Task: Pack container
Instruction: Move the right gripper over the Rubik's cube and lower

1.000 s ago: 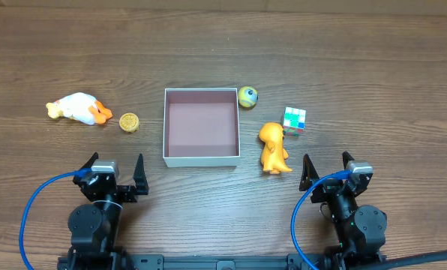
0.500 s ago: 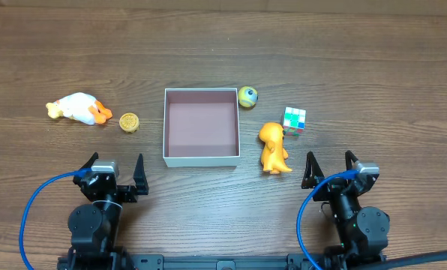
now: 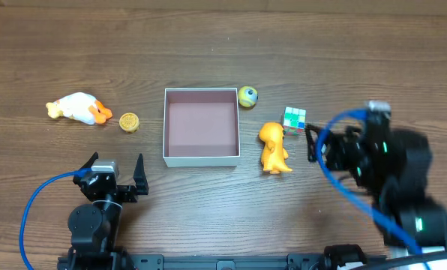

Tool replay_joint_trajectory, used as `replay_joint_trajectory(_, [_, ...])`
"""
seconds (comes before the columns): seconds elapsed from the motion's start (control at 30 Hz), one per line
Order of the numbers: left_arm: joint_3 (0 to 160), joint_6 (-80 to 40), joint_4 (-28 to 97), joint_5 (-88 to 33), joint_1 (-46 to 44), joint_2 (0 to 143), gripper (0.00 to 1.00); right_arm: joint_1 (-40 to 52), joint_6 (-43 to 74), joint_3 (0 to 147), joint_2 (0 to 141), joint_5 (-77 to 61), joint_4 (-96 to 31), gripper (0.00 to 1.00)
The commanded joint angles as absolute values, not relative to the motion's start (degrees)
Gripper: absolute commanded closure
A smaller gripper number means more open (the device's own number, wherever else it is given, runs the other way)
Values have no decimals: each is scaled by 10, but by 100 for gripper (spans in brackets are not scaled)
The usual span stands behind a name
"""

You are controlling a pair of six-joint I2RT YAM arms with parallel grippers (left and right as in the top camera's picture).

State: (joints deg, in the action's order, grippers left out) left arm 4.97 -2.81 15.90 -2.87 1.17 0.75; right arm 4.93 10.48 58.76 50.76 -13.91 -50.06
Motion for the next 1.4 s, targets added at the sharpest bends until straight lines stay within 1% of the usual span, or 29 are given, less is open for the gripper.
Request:
replay_joint_trajectory(0.0, [48, -23, 159, -37, 15, 4, 0, 48, 105, 612, 609, -192, -507, 0])
replay_joint_trajectory(0.07, [48, -23, 159, -37, 15, 4, 0, 48, 84, 612, 668, -225, -505, 0])
replay_joint_trajectory(0.1, [48, -23, 158, -37, 15, 4, 0, 48, 44, 612, 697, -268, -496, 0])
replay_joint_trajectory(0.13, [48, -23, 159, -37, 15, 4, 0, 48, 48, 612, 724, -289, -478, 0])
replay_joint_trajectory(0.3, [48, -23, 158, -37, 15, 4, 0, 47, 62, 612, 785, -284, -410, 0])
replay_joint_trajectory(0.33, [48, -23, 158, -37, 15, 4, 0, 47, 62, 613, 789, -264, -406, 0])
replay_joint_trajectory(0.43, [48, -23, 159, -37, 15, 4, 0, 47, 63, 613, 790, -124, -419, 0])
replay_joint_trajectory(0.53, [48, -23, 159, -37, 15, 4, 0, 48, 95, 613, 790, 57, -451, 0])
replay_joint_trajectory(0.57, [48, -23, 159, -37, 15, 4, 0, 48, 95, 613, 790, 80, -462, 0])
replay_joint_trajectory(0.63, [48, -23, 159, -37, 15, 4, 0, 48, 95, 613, 790, 59, -471, 0])
replay_joint_trajectory(0.77, [48, -23, 159, -37, 15, 4, 0, 48, 95, 611, 790, -63, -465, 0])
replay_joint_trajectory(0.83, [48, -23, 159, -37, 15, 4, 0, 48, 95, 611, 792, -75, -445, 0])
replay_joint_trajectory(1.03, [48, -23, 158, -37, 15, 4, 0, 48, 112, 612, 826, -50, -389, 0])
replay_joint_trajectory(1.23, [48, -23, 158, -37, 15, 4, 0, 48, 123, 635, 920, -47, -386, 0])
replay_joint_trajectory(1.37, [48, -23, 159, -37, 15, 4, 0, 48, 123, 642, 943, -37, -376, 0])
